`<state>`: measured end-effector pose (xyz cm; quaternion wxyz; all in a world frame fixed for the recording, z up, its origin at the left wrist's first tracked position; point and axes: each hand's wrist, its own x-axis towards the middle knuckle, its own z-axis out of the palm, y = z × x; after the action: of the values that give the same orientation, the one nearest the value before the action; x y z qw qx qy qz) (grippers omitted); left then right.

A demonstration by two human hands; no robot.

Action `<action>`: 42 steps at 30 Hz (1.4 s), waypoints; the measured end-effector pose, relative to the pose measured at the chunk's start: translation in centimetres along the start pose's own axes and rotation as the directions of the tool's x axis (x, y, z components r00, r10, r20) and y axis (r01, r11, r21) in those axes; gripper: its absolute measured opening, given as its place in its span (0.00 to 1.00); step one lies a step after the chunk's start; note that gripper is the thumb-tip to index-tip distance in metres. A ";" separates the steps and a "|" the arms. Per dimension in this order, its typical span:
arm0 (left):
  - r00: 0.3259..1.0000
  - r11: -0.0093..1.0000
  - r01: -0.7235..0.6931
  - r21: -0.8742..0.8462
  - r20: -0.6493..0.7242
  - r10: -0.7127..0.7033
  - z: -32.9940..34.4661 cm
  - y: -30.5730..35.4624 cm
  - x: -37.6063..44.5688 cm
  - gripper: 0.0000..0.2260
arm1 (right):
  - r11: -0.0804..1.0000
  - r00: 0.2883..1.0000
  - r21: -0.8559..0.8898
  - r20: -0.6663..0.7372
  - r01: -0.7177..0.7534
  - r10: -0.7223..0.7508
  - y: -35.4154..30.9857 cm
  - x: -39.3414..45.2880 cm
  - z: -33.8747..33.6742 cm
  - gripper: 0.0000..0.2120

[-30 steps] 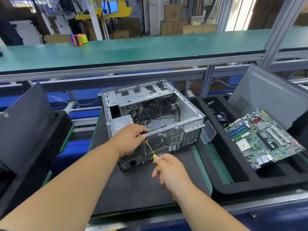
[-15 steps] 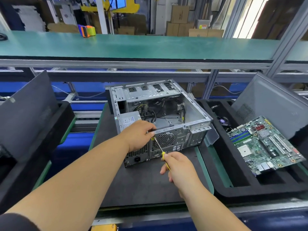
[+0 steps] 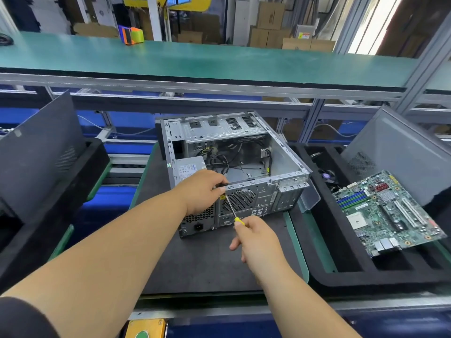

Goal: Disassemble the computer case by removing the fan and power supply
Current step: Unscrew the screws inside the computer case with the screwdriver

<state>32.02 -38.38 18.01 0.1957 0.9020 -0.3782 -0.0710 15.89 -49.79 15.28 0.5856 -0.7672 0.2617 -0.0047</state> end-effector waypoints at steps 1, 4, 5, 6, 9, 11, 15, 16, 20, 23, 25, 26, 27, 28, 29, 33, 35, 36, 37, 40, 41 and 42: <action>1.000 1.000 0.002 0.001 0.002 -0.002 0.0 0.0 0.0 0.11 | 1.000 1.000 -0.017 -0.005 0.012 -0.012 0.0 -0.1 0.1 0.09; 1.000 1.000 0.009 0.003 0.002 -0.009 -0.1 0.1 -0.1 0.12 | 0.999 0.999 -0.034 -0.017 0.027 -0.028 0.1 -0.2 0.0 0.09; 1.000 1.000 0.008 0.008 0.001 -0.008 -0.1 0.2 -0.1 0.12 | 0.999 0.999 -0.041 -0.018 0.031 -0.032 0.1 -0.2 0.0 0.09; 1.000 1.000 0.007 0.010 0.000 -0.007 -0.1 0.2 -0.1 0.12 | 0.998 0.999 -0.046 -0.016 0.036 -0.036 0.1 -0.2 -0.1 0.09; 1.000 1.000 0.003 0.008 -0.001 -0.003 -0.1 0.2 0.0 0.11 | 0.998 0.999 -0.053 -0.013 0.042 -0.043 0.1 -0.3 0.0 0.09; 1.000 1.000 0.003 0.002 -0.002 -0.003 0.0 0.1 0.0 0.11 | 0.999 0.999 -0.037 -0.020 0.036 -0.037 0.0 -0.1 -0.1 0.10; 1.000 1.000 -0.003 -0.001 -0.011 0.003 0.1 -0.1 0.1 0.10 | 0.999 0.999 -0.036 -0.023 0.026 -0.027 -0.1 0.0 -0.4 0.10; 1.000 1.000 -0.003 -0.002 -0.013 0.003 0.2 -0.2 0.1 0.11 | 0.999 0.999 -0.035 -0.023 0.024 -0.024 -0.1 0.0 -0.4 0.10; 1.000 1.000 0.000 0.004 -0.009 0.000 0.2 -0.3 0.2 0.11 | 0.999 0.999 -0.041 -0.031 0.008 -0.009 0.1 -0.1 -0.4 0.10; 1.000 1.000 0.004 0.008 -0.002 -0.004 0.2 -0.3 0.2 0.12 | 0.999 1.000 -0.045 -0.031 0.000 -0.002 -0.1 0.0 -0.5 0.10; 1.000 1.000 0.007 0.006 -0.003 -0.007 0.2 -0.3 0.2 0.12 | 0.999 1.000 -0.051 -0.024 -0.003 0.002 -0.3 0.0 -0.5 0.10; 1.000 1.000 0.008 0.004 -0.005 -0.008 0.2 -0.3 0.3 0.12 | 0.999 1.000 -0.045 -0.022 -0.007 0.006 -0.3 0.0 -0.5 0.10; 1.000 1.000 0.007 0.000 -0.008 -0.007 0.2 -0.3 0.2 0.12 | 0.999 1.000 -0.038 -0.022 -0.011 0.011 -0.4 0.0 -0.5 0.10; 1.000 1.000 0.006 -0.004 -0.011 -0.006 0.2 -0.3 0.2 0.12 | 0.999 1.000 -0.033 -0.023 -0.015 0.014 -0.4 0.0 -0.5 0.10; 1.000 1.000 0.005 -0.011 -0.011 -0.005 0.2 -0.3 0.2 0.12 | 0.999 0.999 -0.034 -0.027 -0.018 0.017 -0.5 0.0 -0.5 0.10; 1.000 0.999 0.009 -0.050 -0.008 -0.010 0.2 -0.4 0.1 0.12 | 0.999 0.998 -0.025 -0.049 -0.028 0.026 -0.6 0.0 -0.8 0.10; 1.000 0.998 0.013 -0.055 -0.005 -0.013 0.1 -0.4 0.1 0.12 | 0.999 0.999 -0.033 -0.047 -0.025 0.024 -0.6 0.3 -0.9 0.10; 1.000 0.999 0.011 -0.049 -0.004 -0.011 0.1 -0.4 0.1 0.12 | 0.999 0.999 -0.039 -0.045 -0.027 0.025 -0.5 0.4 -0.8 0.10; 1.000 0.999 0.009 -0.038 -0.004 -0.009 0.1 -0.4 0.2 0.12 | 0.999 0.999 -0.031 -0.042 -0.034 0.033 -0.5 0.4 -0.6 0.10; 1.000 1.000 0.004 -0.014 -0.007 -0.004 0.1 -0.3 0.1 0.12 | 0.966 0.988 0.208 0.035 -0.156 0.152 -0.5 0.5 0.2 0.08; 1.000 1.000 0.002 -0.011 -0.009 -0.002 0.1 -0.3 0.1 0.12 | 0.905 0.965 0.335 0.118 -0.260 0.234 -0.6 0.5 0.3 0.09; 1.000 1.000 0.000 -0.012 -0.011 0.000 0.1 -0.3 0.0 0.12 | 0.807 0.919 0.444 0.240 -0.389 0.312 -0.9 0.5 0.3 0.13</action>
<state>32.21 -38.26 17.82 0.2032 0.9012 -0.3766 -0.0685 16.72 -49.58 15.83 0.7675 -0.5326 0.3430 0.0982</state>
